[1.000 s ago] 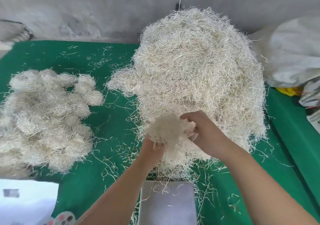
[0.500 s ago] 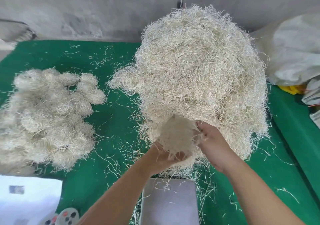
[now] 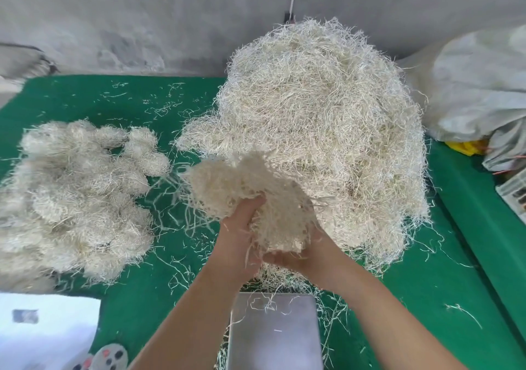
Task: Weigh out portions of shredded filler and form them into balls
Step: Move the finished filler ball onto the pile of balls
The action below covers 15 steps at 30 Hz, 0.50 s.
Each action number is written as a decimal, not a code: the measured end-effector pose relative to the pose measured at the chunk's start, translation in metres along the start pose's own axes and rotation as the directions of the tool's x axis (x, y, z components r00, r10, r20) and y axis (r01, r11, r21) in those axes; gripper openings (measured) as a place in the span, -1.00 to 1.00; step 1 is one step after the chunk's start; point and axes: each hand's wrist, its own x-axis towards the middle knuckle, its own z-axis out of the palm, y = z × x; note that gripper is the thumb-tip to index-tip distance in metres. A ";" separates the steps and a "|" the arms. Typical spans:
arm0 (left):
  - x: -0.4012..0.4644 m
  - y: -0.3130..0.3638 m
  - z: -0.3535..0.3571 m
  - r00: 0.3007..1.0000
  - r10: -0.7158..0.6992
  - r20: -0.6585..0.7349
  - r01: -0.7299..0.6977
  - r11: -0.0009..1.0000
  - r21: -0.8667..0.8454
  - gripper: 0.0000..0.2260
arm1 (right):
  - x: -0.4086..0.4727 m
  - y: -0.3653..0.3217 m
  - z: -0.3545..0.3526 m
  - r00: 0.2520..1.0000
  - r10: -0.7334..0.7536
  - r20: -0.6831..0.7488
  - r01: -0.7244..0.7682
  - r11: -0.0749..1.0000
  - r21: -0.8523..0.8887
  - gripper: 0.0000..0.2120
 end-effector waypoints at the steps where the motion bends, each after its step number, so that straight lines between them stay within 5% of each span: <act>1: 0.002 -0.001 -0.004 0.996 -0.002 0.090 0.006 0.999 -0.050 -0.73 | 0.003 0.006 -0.002 0.999 -0.012 -0.053 0.009 0.998 -0.055 -0.29; 4: -0.004 0.010 -0.013 0.993 -0.035 0.110 0.053 0.984 -0.167 -0.79 | 0.008 0.026 -0.010 0.997 0.031 -0.075 -0.046 0.978 -0.203 -0.74; 5: -0.005 0.013 -0.016 0.982 -0.030 0.187 0.072 0.973 -0.219 -0.66 | 0.010 0.033 -0.013 0.995 0.051 -0.083 -0.067 0.976 -0.205 -0.83; 7: -0.007 0.018 -0.023 0.960 -0.030 0.277 0.108 0.957 -0.270 -0.67 | 0.017 0.044 -0.022 0.982 0.099 -0.159 -0.130 0.971 -0.198 -0.80; 10: -0.003 0.017 -0.031 0.982 -0.088 0.169 0.109 0.987 -0.121 -0.82 | 0.034 0.054 -0.040 0.879 0.345 -0.328 -0.339 0.938 0.078 -0.75; 12: 0.002 0.008 -0.035 0.993 -0.120 -0.008 0.120 0.990 0.079 -0.56 | 0.044 0.053 -0.052 0.789 0.536 -0.301 -0.429 0.830 0.356 -0.77; 15: 0.008 0.004 -0.050 0.981 -0.128 -0.147 0.146 0.983 0.114 -0.23 | 0.058 0.041 -0.061 0.794 0.563 -0.230 -0.474 0.810 0.346 -0.81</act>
